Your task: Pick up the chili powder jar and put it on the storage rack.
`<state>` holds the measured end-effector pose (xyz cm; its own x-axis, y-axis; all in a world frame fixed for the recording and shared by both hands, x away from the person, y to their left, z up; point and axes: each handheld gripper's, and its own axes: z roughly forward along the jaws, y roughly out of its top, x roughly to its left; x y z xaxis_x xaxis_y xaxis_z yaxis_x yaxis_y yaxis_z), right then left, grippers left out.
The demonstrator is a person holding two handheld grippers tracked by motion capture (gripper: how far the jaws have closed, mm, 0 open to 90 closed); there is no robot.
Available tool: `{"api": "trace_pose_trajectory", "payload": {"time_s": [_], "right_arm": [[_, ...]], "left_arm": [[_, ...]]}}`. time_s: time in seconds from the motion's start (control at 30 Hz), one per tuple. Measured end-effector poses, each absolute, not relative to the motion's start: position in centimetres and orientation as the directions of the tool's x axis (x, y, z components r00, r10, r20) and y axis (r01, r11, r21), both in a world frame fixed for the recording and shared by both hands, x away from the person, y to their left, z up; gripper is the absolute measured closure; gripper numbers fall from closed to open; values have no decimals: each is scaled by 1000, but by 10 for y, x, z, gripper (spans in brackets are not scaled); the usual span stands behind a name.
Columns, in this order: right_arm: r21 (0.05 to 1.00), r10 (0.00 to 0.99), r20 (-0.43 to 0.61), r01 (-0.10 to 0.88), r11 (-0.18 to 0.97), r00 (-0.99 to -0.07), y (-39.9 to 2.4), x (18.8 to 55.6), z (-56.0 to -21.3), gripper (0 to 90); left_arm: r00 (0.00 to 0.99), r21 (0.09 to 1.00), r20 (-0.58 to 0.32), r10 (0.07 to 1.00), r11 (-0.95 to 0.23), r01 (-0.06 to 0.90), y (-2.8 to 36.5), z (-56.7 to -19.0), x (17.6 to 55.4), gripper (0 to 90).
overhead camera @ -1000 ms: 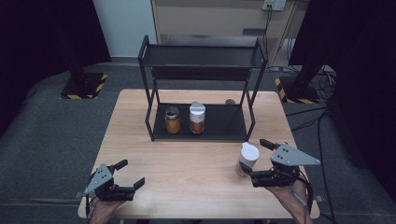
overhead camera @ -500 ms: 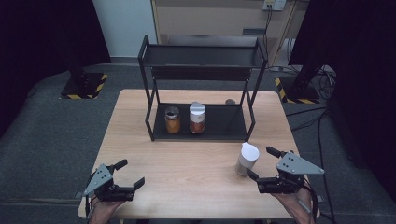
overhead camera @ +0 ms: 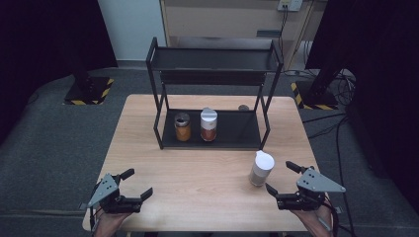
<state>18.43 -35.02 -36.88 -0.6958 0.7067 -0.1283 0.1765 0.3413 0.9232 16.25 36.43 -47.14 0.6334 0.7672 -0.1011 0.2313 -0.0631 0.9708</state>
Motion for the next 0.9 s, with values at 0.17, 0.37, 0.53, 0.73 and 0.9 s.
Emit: {"api": "trace_pose_trajectory", "payload": {"time_s": [0.17,0.37,0.53,0.73,0.9], "right_arm": [[927,716,-123,178,330,-687,-358,180,-378,68],[923,723,-124,188,335,-680,-363,174,-386,66],[925,732,-111,199,323,-673,-367,171,-392,61],[931,735,-117,183,315,-668,-370,166,-398,61],[936,739,-120,172,306,-663,-374,162,-403,58]], "left_arm": [[632,970,-102,768,-63,233,364,-471,163,0],[632,970,-102,768,-63,233,364,-471,163,0],[633,971,-99,768,-66,232,364,-471,163,0],[633,971,-98,768,-65,230,364,-471,162,0],[634,972,-96,767,-66,227,365,-471,162,0]]}}
